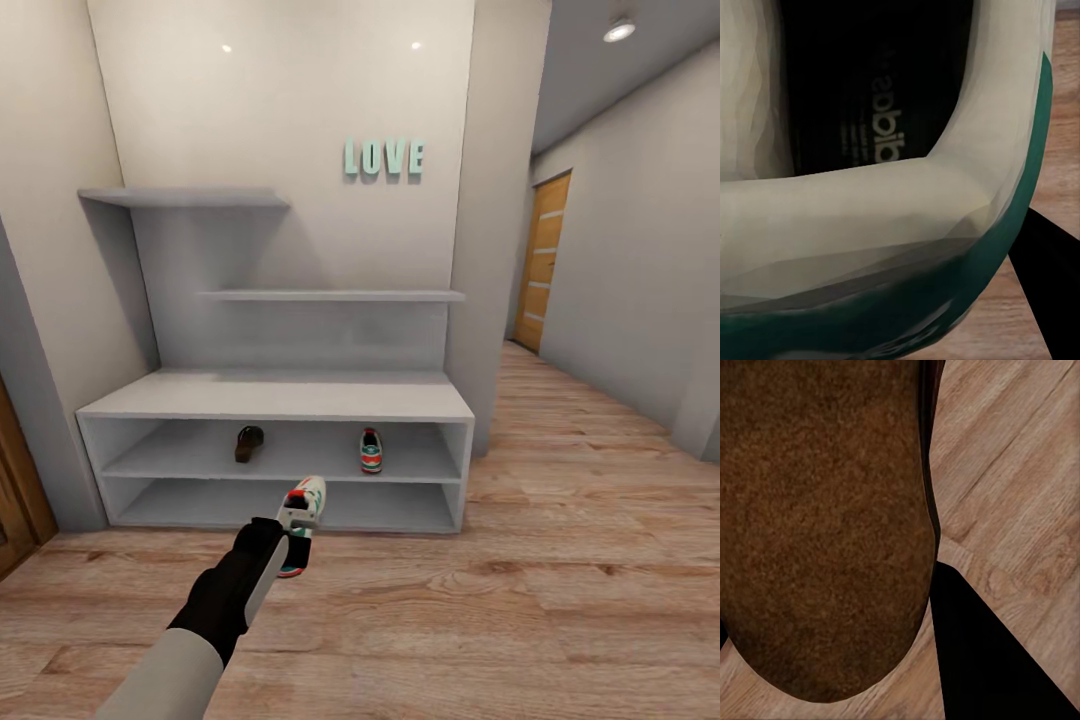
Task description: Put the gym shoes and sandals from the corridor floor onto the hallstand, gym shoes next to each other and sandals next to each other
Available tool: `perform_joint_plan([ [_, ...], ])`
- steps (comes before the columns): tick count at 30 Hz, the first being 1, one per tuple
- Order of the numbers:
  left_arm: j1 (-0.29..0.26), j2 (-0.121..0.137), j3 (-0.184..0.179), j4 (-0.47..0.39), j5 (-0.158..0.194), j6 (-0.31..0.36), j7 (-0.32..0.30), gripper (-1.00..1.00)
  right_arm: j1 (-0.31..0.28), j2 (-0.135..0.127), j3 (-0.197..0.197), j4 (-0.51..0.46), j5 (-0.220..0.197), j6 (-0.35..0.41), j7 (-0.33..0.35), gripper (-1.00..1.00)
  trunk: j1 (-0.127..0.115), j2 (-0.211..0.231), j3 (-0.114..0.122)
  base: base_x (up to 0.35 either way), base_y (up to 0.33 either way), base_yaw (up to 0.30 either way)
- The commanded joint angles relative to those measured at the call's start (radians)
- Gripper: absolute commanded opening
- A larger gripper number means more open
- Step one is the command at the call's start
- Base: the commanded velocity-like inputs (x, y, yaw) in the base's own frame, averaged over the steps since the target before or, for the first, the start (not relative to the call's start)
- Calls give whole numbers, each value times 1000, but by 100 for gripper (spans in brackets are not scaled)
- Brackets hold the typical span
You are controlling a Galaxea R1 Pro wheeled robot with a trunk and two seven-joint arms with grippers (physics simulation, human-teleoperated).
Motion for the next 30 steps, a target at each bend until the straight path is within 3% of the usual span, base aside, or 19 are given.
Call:
perform_joint_plan([
  [1, -1, 1, -2, -1, 11, 3, 9, -100, -2, 1, -5, -1, 3, 6, 3, -100, 0, -1, -1, 0, 0, 0],
  [5, -1, 1, -1, -1, 11, 2, 9, -100, -2, 1, -5, -1, 3, 6, 3, -100, 0, -1, -1, 0, 0, 0],
  [30, -1, 1, 7, -6, 11, 2, 9, -100, -2, 1, -4, -1, 3, 6, 2, -100, 11, -6, -98, 0, 0, 0],
])
